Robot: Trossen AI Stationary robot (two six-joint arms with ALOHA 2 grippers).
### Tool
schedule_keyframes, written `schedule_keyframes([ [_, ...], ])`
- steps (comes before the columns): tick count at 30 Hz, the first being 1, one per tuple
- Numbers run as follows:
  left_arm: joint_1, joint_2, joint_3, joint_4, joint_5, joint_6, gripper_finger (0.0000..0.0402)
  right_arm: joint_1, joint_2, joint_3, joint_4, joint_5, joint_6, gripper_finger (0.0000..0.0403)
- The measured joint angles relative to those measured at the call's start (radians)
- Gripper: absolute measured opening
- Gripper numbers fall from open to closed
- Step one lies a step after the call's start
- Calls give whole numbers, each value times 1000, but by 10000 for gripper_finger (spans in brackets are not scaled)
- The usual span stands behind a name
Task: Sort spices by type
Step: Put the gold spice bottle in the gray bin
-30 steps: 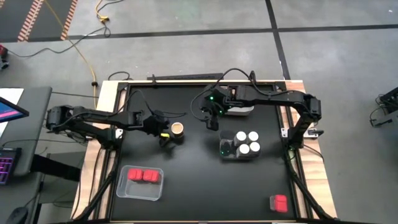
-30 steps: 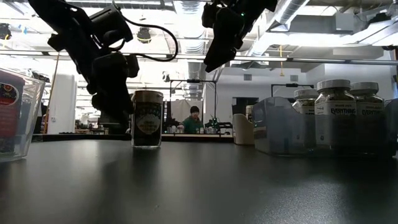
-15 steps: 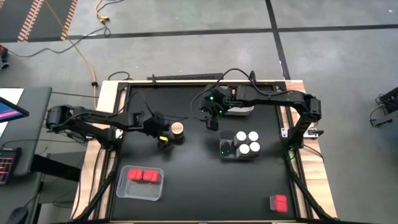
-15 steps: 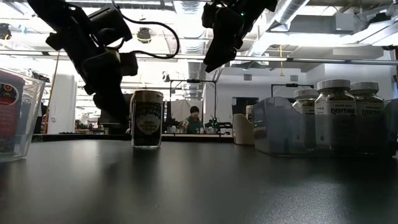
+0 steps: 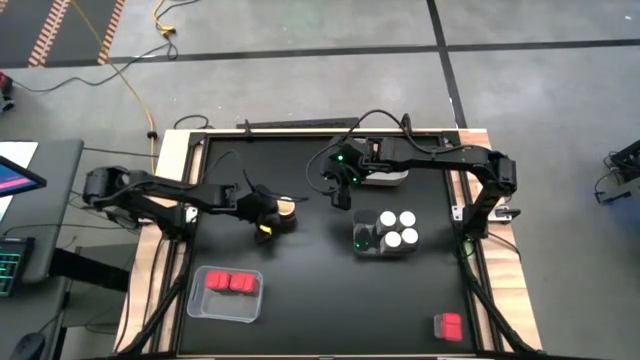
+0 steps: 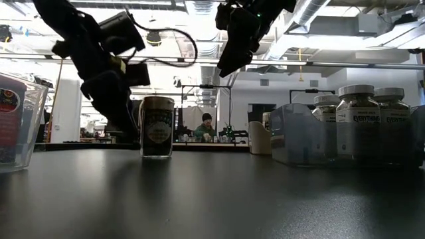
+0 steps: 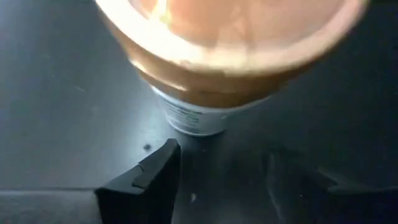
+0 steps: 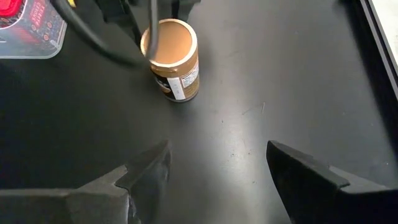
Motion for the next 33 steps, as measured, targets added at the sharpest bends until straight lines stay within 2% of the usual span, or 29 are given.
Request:
schedule_keyframes([
  [5, -5, 101, 0, 100, 20, -33, 185, 0, 0, 0, -1, 0, 0, 292],
  [10, -6, 157, 1, 117, 15, -50, 173, 0, 0, 0, -1, 0, 0, 292],
  [14, -6, 162, 0, 147, 6, -8, 170, 0, 0, 0, -1, 0, 0, 292],
  [18, -2, 161, 0, 251, -45, 39, 170, 0, 0, 0, -1, 0, -1, 292],
  [24, 1, 174, 0, 323, -50, 137, 170, 0, 0, 0, -2, 0, -9, 292],
  [33, 1, 132, 0, 295, -55, 72, 170, 0, 9, -1, -70, 0, -64, 292],
])
